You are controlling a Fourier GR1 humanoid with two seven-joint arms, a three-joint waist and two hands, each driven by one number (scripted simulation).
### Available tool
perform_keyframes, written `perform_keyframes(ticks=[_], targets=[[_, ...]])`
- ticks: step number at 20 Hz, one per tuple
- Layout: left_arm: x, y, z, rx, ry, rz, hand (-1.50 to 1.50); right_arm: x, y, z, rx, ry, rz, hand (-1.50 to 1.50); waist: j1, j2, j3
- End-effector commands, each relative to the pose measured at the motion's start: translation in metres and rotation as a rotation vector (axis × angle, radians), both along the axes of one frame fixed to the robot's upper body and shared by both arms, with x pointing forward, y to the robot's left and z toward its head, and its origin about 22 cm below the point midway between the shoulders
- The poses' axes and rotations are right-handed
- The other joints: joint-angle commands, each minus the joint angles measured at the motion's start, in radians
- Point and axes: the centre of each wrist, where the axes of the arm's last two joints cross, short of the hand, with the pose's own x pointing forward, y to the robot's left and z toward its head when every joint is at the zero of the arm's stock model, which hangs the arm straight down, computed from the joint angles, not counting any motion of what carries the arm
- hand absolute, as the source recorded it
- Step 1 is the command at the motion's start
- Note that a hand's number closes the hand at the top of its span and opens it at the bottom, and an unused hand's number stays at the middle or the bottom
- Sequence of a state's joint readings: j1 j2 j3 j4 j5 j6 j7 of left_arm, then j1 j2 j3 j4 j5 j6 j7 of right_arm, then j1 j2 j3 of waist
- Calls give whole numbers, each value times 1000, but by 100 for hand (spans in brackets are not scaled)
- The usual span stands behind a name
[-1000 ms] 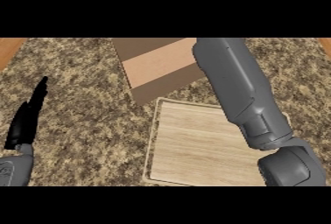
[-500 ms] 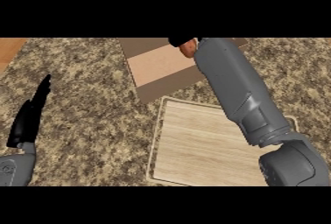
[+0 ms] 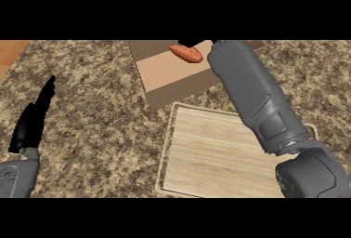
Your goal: Pick the sweet potato from the tray and place it in the cardboard box
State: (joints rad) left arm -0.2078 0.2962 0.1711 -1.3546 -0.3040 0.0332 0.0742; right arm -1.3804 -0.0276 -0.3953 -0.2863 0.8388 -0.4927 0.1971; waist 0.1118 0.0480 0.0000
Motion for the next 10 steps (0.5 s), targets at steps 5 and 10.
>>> perform_keyframes(ticks=[5, 10], targets=[[-3, -2, -6, -7, 4, 4, 0, 6, -32, 8, 190, -219, -91, -150, -17, -7, 2], [-4, 9, -9, -4, 25, 51, 0, 6, -46, -7, 304, -259, -55, -150, -55, -23, 1]])
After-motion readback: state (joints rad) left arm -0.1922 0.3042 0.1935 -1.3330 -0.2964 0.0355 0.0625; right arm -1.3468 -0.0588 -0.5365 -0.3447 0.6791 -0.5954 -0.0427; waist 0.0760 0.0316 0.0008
